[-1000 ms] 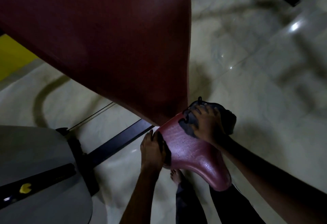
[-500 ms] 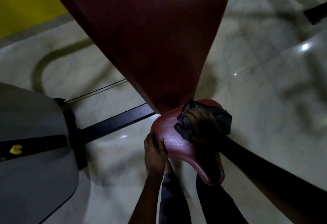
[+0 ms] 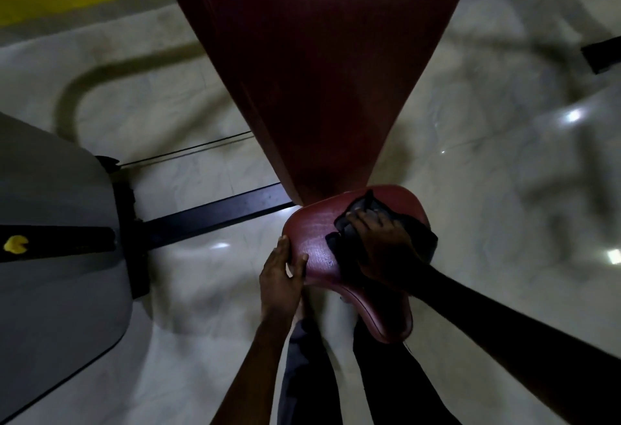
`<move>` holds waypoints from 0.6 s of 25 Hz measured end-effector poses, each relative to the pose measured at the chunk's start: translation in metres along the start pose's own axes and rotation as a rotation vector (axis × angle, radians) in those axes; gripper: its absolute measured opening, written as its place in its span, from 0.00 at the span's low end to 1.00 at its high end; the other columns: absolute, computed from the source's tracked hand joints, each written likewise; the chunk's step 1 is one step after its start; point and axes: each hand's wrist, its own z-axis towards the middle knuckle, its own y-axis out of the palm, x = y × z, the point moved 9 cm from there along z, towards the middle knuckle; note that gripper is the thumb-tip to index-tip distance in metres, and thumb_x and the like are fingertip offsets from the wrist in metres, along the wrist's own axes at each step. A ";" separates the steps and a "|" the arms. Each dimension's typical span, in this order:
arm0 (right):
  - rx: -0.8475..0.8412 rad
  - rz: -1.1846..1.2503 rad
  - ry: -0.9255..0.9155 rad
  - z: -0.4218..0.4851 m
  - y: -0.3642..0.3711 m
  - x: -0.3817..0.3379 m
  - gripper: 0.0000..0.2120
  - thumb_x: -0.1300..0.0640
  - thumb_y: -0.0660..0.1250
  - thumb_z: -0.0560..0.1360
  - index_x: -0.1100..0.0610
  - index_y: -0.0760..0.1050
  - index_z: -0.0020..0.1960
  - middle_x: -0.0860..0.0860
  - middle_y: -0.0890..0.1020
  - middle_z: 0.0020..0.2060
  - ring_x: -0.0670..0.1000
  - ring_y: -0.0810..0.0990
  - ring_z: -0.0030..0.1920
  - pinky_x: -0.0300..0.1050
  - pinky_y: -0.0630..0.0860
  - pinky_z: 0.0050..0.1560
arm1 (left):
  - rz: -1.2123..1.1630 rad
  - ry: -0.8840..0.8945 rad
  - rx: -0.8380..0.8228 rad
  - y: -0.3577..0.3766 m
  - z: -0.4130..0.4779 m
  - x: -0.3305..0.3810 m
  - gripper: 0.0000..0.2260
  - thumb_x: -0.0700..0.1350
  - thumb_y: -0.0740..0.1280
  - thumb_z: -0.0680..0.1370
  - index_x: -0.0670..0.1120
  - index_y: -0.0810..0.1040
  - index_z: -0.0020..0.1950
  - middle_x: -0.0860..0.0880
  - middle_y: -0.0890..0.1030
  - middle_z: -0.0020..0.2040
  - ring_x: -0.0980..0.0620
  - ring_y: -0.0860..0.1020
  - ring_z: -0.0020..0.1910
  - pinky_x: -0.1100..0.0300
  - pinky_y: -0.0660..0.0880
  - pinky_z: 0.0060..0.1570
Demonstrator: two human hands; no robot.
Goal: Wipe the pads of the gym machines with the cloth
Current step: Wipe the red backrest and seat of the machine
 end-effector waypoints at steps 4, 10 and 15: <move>-0.075 0.085 -0.020 0.043 0.008 0.039 0.32 0.36 0.64 0.68 0.42 0.68 0.70 0.43 0.73 0.69 0.53 0.73 0.67 0.57 0.69 0.62 | 0.015 0.013 0.030 0.004 -0.005 0.002 0.28 0.55 0.66 0.80 0.48 0.65 0.77 0.49 0.68 0.75 0.53 0.66 0.74 0.53 0.65 0.73; -0.030 0.188 0.040 0.030 0.008 0.029 0.31 0.42 0.63 0.68 0.48 0.70 0.70 0.49 0.75 0.68 0.56 0.70 0.71 0.57 0.70 0.66 | 0.093 -0.065 0.181 0.015 -0.029 0.016 0.25 0.53 0.59 0.83 0.41 0.67 0.76 0.41 0.69 0.74 0.45 0.66 0.74 0.53 0.64 0.73; -0.103 0.190 -0.172 0.036 0.021 0.025 0.32 0.41 0.59 0.69 0.46 0.67 0.73 0.47 0.71 0.72 0.54 0.66 0.75 0.57 0.67 0.71 | 0.017 -0.199 0.236 0.052 -0.074 0.017 0.28 0.51 0.63 0.81 0.40 0.62 0.78 0.40 0.63 0.77 0.43 0.62 0.76 0.49 0.65 0.73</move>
